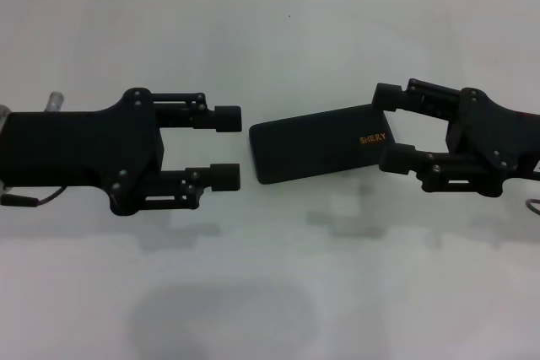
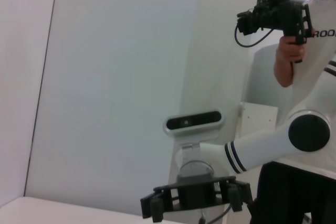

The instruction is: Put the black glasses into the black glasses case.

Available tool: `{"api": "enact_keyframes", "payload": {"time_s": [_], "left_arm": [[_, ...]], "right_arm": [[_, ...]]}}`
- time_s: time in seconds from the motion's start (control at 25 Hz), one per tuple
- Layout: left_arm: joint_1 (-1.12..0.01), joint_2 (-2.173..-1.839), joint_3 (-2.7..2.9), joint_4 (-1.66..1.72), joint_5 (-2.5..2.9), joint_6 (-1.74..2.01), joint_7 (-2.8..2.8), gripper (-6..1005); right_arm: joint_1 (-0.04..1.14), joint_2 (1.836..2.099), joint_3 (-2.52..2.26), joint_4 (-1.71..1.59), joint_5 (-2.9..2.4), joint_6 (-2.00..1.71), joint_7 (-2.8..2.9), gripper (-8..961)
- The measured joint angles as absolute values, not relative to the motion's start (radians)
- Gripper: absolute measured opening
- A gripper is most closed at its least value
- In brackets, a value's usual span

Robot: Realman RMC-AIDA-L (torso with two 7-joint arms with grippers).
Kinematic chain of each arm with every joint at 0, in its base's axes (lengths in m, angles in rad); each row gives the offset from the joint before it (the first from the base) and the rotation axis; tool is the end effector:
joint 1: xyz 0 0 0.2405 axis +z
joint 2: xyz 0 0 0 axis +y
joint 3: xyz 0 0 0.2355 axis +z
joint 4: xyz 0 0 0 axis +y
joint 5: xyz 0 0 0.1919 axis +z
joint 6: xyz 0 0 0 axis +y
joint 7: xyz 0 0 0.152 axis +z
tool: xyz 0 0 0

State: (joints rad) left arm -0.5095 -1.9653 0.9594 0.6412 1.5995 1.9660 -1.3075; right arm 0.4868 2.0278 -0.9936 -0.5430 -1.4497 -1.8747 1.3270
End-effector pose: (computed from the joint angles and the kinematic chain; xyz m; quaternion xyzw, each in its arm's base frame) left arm -0.1843 0.2670 0.0425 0.9246 0.0651 0.3736 0.0360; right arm 0.1790 0.2696 0.0214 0.8839 -0.1372 -0.4470 0.0056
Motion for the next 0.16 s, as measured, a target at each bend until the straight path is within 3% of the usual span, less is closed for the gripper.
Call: {"api": "enact_keyframes", "payload": {"time_s": [0.16], "left_arm": [[-0.509, -1.967, 0.959, 0.641, 1.611, 1.965, -1.303, 623]], "right_arm": [[0.491, 2.028, -0.998, -0.543, -1.448, -1.876, 1.326, 861]]}}
